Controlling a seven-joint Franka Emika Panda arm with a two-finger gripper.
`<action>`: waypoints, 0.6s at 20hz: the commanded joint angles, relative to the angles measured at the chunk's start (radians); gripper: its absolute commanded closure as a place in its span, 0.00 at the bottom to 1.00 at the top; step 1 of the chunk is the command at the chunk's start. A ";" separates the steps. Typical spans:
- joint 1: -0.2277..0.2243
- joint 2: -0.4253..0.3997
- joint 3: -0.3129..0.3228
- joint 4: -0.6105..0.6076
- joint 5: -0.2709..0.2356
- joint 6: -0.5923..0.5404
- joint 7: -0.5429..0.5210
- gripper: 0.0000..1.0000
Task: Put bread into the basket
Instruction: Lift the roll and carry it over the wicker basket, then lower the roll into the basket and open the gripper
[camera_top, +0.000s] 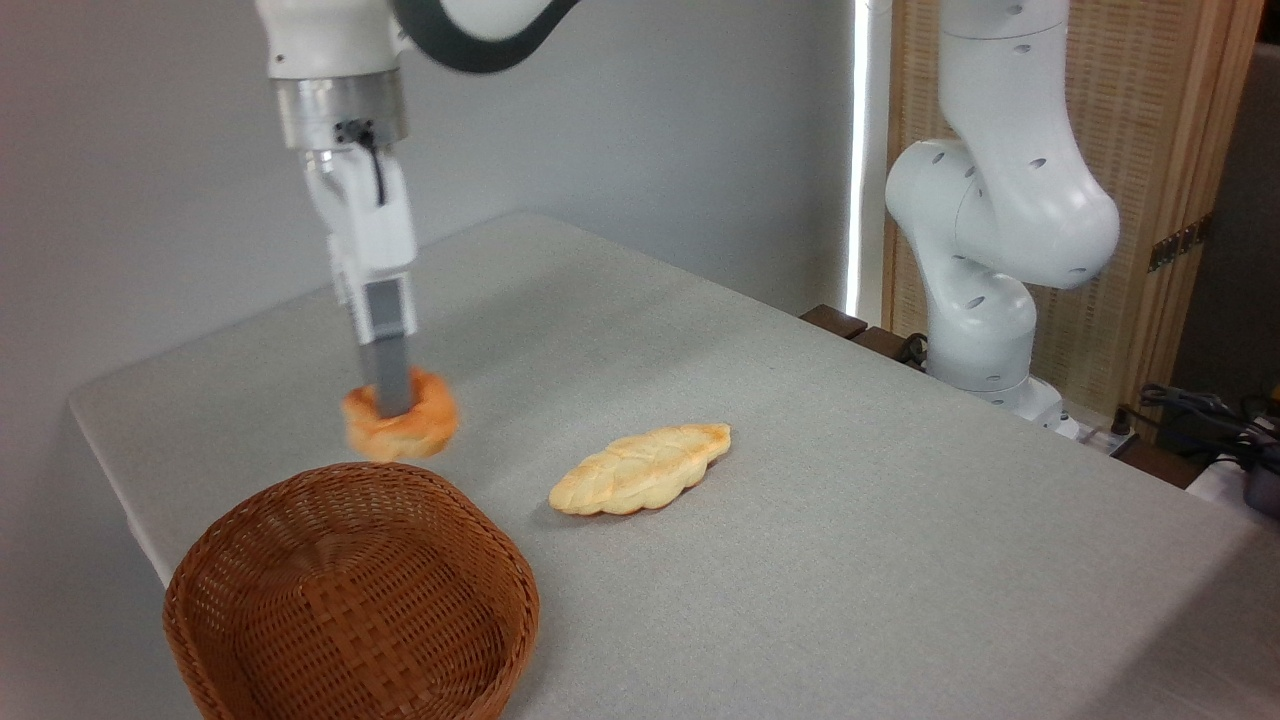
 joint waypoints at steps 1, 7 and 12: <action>-0.004 0.077 0.013 0.040 0.014 0.121 0.012 0.63; 0.004 0.184 -0.004 0.030 0.289 0.228 -0.003 0.00; 0.004 0.192 -0.011 0.028 0.296 0.228 -0.006 0.00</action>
